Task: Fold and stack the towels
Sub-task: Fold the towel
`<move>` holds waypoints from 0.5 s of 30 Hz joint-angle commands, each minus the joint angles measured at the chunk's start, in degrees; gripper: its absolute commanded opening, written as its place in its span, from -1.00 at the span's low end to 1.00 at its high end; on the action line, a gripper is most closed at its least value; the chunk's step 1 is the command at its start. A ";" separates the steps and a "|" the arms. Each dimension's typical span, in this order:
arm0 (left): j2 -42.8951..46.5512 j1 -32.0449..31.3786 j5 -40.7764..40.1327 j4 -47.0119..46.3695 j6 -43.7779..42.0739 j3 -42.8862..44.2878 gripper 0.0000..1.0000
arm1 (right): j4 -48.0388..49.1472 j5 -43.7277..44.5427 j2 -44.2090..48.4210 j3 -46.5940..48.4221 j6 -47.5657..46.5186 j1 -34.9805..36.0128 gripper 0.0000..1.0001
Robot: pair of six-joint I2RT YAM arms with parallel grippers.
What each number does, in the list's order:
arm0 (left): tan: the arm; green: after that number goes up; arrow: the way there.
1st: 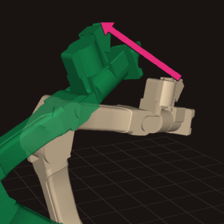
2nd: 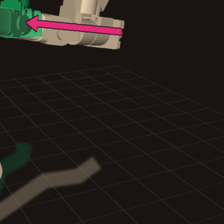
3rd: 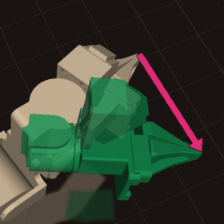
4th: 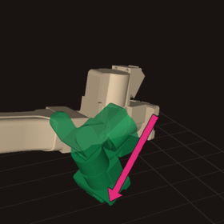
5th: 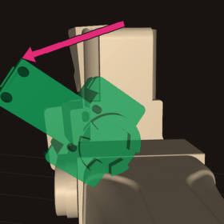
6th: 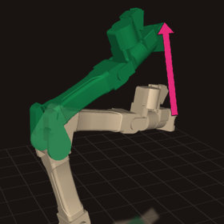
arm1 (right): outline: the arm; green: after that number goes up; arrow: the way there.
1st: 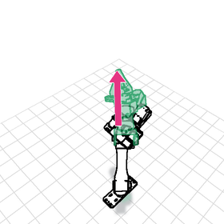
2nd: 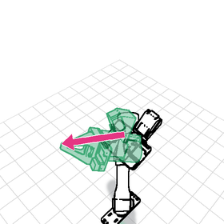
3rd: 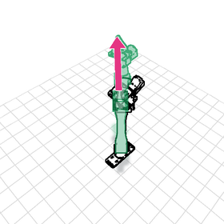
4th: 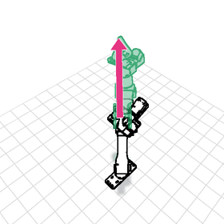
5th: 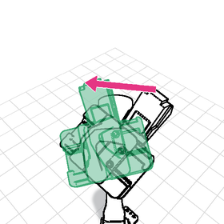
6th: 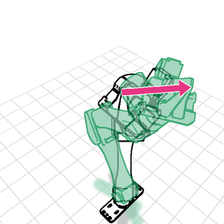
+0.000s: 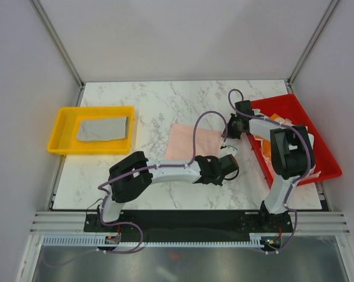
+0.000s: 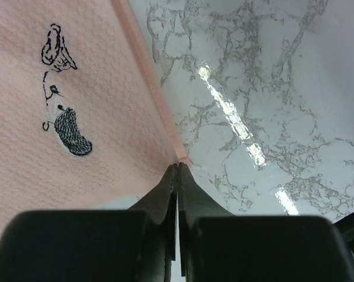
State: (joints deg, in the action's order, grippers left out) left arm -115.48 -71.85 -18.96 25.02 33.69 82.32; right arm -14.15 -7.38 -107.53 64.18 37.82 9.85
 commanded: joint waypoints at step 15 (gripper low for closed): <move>-1.23 -1.97 5.51 -1.64 4.89 -1.11 -0.95 | -4.30 5.71 3.46 4.72 -4.16 -0.53 -0.45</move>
State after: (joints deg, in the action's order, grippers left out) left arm -115.72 -73.52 -13.96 24.34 35.92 81.36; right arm -16.78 -3.22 -106.74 65.82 35.03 9.50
